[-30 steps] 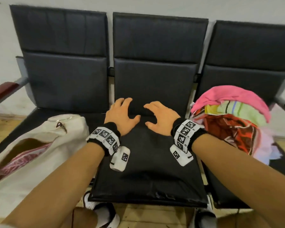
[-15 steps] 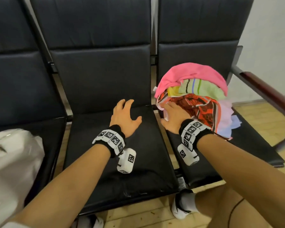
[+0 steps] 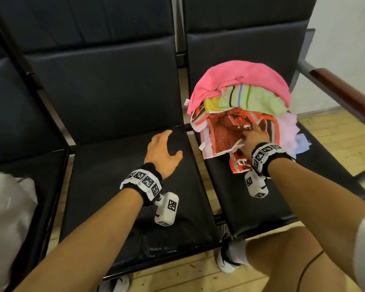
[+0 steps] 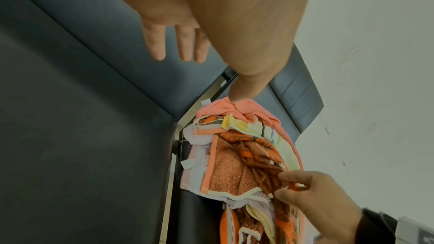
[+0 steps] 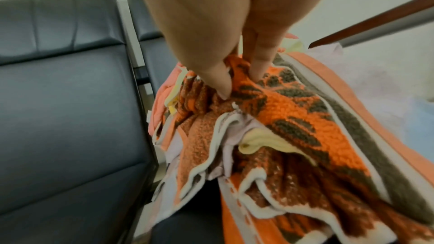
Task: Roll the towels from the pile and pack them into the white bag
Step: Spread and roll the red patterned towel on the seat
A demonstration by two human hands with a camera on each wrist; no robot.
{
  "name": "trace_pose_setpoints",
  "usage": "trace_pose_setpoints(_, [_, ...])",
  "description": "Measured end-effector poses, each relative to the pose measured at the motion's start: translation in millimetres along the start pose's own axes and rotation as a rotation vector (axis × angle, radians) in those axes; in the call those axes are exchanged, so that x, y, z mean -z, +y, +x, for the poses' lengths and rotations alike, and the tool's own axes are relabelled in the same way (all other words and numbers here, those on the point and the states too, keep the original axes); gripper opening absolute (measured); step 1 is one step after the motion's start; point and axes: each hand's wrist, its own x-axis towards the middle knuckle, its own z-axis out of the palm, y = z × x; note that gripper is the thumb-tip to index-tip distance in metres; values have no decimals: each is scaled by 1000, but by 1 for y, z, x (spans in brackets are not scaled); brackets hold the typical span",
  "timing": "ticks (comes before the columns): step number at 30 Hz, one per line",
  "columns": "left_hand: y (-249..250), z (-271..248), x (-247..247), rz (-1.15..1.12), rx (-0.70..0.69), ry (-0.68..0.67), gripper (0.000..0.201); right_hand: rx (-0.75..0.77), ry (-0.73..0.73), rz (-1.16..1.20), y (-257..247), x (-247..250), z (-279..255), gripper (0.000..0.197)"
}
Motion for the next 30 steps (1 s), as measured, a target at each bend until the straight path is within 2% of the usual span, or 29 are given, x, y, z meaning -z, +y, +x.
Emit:
trace_pose_setpoints(3, [0, 0, -1, 6, -8, -16, 73, -8, 157, 128, -1, 7, -4, 29])
trace_pose_setpoints(7, [1, -5, 3, 5, -26, -29, 73, 38, 240, 259, -22, 24, -21, 19])
trace_pose_setpoints(10, [4, -12, 11, -4, -55, -33, 75, 129, 179, 350, -52, 25, -42, 18])
trace_pose_setpoints(14, [2, -24, 28, -4, -104, -55, 85, 328, 91, 408, -93, 14, -79, 13])
trace_pose_setpoints(18, [-7, -40, 46, -16, -134, -135, 102, 490, 47, 512, -125, 15, -110, 21])
trace_pose_setpoints(21, [-12, -53, 60, 3, -203, -160, 107, 580, 20, 572, -148, 24, -129, 22])
trace_pose_setpoints(23, [-12, -64, 70, -33, -247, -145, 97, 661, -15, 571, -167, 34, -146, 26])
trace_pose_setpoints(26, [-12, -75, 81, -119, -248, -102, 60, 786, -75, 611, -191, 43, -164, 25])
trace_pose_setpoints(30, [-25, -86, 110, -127, -247, -12, 40, 854, -63, 603, -219, 52, -178, 31])
